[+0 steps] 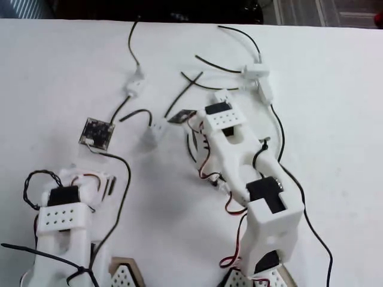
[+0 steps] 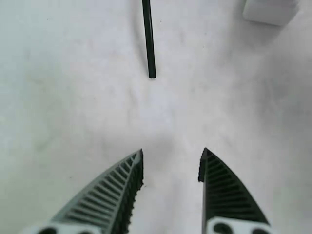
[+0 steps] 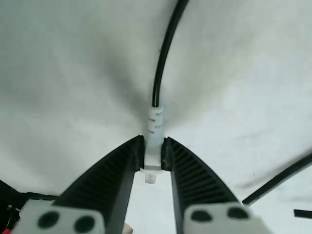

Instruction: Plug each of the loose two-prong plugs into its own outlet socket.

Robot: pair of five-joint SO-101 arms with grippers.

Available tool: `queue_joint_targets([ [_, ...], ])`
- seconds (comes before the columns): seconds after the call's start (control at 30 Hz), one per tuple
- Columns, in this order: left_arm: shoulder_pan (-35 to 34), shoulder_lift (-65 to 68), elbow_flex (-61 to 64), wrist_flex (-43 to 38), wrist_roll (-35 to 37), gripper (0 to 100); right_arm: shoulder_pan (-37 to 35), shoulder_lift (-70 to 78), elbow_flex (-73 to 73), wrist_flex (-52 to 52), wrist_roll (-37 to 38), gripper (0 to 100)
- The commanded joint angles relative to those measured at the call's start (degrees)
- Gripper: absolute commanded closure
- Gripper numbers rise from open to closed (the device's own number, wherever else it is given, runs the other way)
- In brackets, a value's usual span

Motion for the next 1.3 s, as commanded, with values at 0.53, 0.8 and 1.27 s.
queue_joint_targets([
  [0.53, -0.1, -1.1, -0.3, -1.0, -0.6, 81, 1.3, 3.8, -5.3, 2.9, 0.4, 98.1],
  [0.8, -0.1, -1.1, -0.4, -1.0, -0.5, 81, 1.0, -12.0, -8.6, 13.4, -0.3, 98.2],
  [1.27, 8.9, -1.1, -13.4, -0.5, 14.2, 80, -9.8, -47.7, 8.4, 2.6, -19.6, 98.1],
])
